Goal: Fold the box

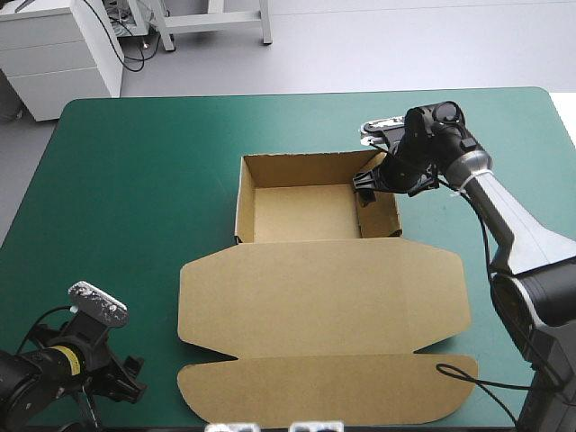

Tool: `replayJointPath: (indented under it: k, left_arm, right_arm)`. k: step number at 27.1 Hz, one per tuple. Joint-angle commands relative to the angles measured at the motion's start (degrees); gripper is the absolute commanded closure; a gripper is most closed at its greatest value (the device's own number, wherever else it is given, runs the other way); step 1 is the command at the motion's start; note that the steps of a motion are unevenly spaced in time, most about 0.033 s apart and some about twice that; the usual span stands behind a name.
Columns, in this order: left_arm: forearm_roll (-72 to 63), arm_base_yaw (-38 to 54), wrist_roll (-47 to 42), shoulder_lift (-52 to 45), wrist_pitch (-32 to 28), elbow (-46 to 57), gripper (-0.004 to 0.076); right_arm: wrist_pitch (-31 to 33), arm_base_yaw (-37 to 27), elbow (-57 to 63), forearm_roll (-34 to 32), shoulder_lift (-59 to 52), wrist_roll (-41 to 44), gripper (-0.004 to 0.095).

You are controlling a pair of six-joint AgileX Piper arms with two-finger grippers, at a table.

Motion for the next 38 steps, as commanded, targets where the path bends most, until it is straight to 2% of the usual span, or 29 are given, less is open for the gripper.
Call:
replayJointPath:
  k: [1, 6, 12, 15, 22, 25, 30, 31, 35, 38]
  left_arm:
    - [-0.1, -0.4, -0.5, 0.1, 2.2, -1.1, 0.0222]
    - [-0.2, -0.4, -0.6, 0.1, 2.2, -1.1, 0.0286]
    - [-0.2, -0.4, -0.6, 0.1, 2.2, -1.1, 0.0329]
    - [-0.2, -0.4, -0.6, 0.1, 2.2, -1.1, 0.0334]
    - [-0.2, -0.4, -0.6, 0.1, 2.2, -1.1, 0.0337]
    - [-0.2, -0.4, -0.6, 0.1, 2.2, -1.1, 0.0367]
    - [-0.2, -0.4, -0.6, 0.1, 2.2, -1.1, 0.0546]
    - [-0.2, -0.4, -0.6, 0.1, 2.2, -1.1, 0.0608]
    - [-0.2, -0.4, -0.6, 0.1, 2.2, -1.1, 0.0717]
    - [-0.2, -0.4, -0.6, 0.1, 2.2, -1.1, 0.0731]
  right_arm:
    - [-1.4, -0.4, -1.4, 0.0, -0.4, -0.6, 0.0054]
    - [-1.6, -0.4, -1.4, 0.0, 1.7, -0.6, 0.0098]
    - [-1.6, -0.4, -1.4, -0.1, 2.7, -1.4, 0.0269]
    - [-1.8, -0.4, -1.4, -0.1, 2.7, -2.5, 0.0437]
    - [-3.7, -0.4, -1.4, -0.9, 2.7, -3.6, 0.0906]
    - [-4.5, -0.4, -1.4, -2.8, 2.7, -3.6, 0.0927]
    - [-5.1, -0.5, -1.5, -11.8, 2.7, -3.6, 0.0927]
    - [-5.2, -0.7, -1.9, -14.8, 2.7, -3.6, 0.0927]
    - [-7.7, -4.3, -3.8, -17.9, 2.7, -3.5, 0.0927]
    - [-10.3, -9.0, -5.1, -17.6, 2.7, -3.6, 0.0927]
